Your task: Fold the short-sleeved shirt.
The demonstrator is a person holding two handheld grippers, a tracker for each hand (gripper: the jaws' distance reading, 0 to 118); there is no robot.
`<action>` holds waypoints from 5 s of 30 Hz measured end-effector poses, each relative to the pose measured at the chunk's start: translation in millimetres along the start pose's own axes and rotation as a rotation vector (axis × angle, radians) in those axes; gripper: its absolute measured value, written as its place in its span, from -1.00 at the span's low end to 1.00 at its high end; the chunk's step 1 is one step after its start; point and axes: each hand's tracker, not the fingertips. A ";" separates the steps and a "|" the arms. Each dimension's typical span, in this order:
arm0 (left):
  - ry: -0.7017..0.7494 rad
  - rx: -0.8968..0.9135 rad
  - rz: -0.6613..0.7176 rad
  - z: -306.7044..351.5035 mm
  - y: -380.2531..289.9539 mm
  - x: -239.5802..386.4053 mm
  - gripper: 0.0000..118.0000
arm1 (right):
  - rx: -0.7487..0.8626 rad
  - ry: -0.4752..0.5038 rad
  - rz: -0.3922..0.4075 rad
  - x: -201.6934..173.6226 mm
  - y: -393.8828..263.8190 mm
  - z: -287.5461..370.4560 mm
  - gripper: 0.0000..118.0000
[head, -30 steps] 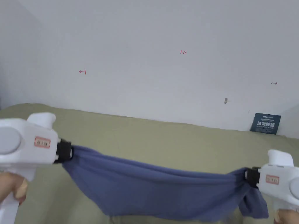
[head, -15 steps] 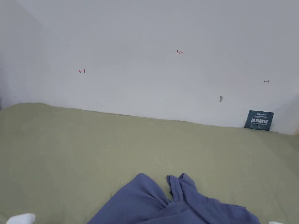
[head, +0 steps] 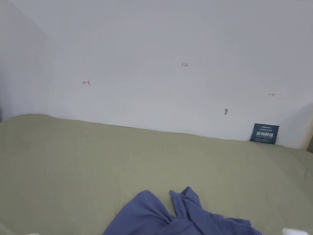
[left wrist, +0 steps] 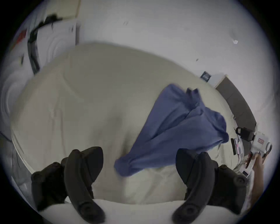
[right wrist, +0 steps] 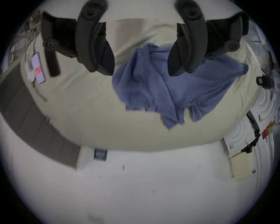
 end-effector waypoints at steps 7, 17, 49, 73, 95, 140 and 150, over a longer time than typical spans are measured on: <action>0.027 0.387 -0.210 42.6 -6.4 55.5 -0.25 | 0.236 -0.026 -0.045 -23.5 -9.5 73.4 -0.73; 0.119 0.431 -0.231 39.0 -37.1 42.4 -1.00 | 0.254 -0.052 -0.043 -34.8 -40.9 87.0 -1.00; 0.048 -0.250 -0.092 -69.8 -21.6 -11.2 -0.94 | 0.019 0.059 0.092 -37.8 19.0 -11.6 -1.00; -0.018 -0.316 0.002 -88.4 -24.9 -20.2 -0.94 | -0.619 0.438 0.599 -71.4 142.9 -311.5 -0.87; -0.078 -0.006 -0.091 -7.7 75.9 -3.7 -0.94 | -0.047 0.301 0.353 -9.7 242.3 -122.0 -0.91; 0.199 0.463 -0.331 23.9 399.8 97.2 -0.94 | 0.457 0.076 0.150 6.8 417.9 -52.7 -0.91; 0.148 0.265 -0.331 5.6 365.9 72.1 -0.94 | 0.291 0.055 0.149 0.3 369.9 -42.0 -0.91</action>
